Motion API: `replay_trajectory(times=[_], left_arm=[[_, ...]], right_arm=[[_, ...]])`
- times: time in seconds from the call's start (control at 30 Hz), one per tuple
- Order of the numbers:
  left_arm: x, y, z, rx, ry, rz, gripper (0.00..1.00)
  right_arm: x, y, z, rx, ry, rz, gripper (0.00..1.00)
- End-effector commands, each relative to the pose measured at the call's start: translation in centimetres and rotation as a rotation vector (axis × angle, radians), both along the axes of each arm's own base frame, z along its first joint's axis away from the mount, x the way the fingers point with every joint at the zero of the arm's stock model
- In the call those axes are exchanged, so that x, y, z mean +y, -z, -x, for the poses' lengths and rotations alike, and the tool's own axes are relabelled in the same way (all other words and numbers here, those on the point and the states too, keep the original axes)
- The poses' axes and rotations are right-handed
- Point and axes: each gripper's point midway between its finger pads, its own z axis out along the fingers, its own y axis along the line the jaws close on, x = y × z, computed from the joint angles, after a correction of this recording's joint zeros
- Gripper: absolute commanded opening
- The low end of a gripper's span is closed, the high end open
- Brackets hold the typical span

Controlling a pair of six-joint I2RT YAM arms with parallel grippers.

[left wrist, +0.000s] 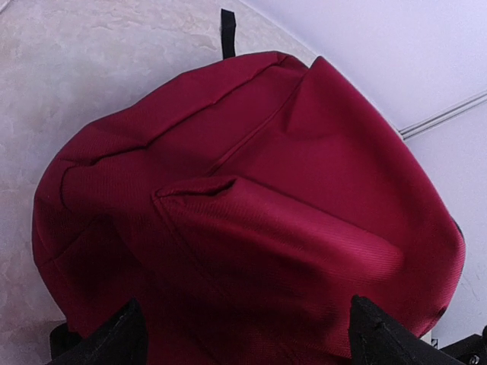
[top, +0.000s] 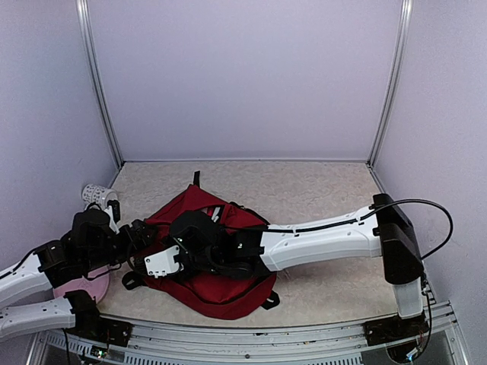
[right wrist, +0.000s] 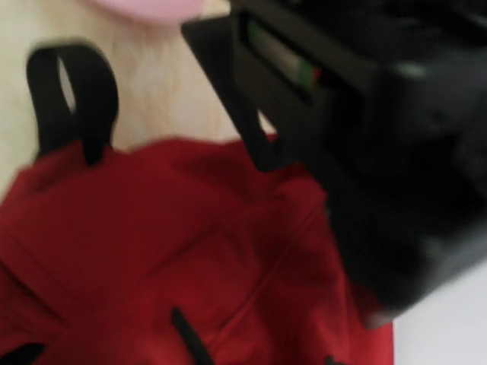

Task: Pack the student bag
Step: Zip the lower front pocket of the student bag.

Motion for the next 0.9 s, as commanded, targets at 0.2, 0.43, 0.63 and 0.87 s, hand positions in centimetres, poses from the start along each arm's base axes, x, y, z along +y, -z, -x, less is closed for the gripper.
replay_trajectory(times=[0.2,0.43,0.63,0.87], left_arm=[[-0.4,1.4,-0.7,0.000,-0.004,0.035,0.89],[-0.2,1.3,-0.9,-0.017,0.009,0.017,0.88],[-0.5,0.5,-0.9,-0.041,0.027,0.028,0.88],[-1.1,-2.6,-1.4,-0.160,0.076,0.025,0.88]], right_arm=[[1.5,3.1,-2.3,-0.261,0.145,0.194,0.32],[1.7,2.3,-3.3,-0.357,0.179,0.192,0.06],[1.8,-0.7,-3.7,-0.181,0.230,0.060,0.00],[0.9,-5.1,-4.1,0.472,0.206,-0.224,0.00]])
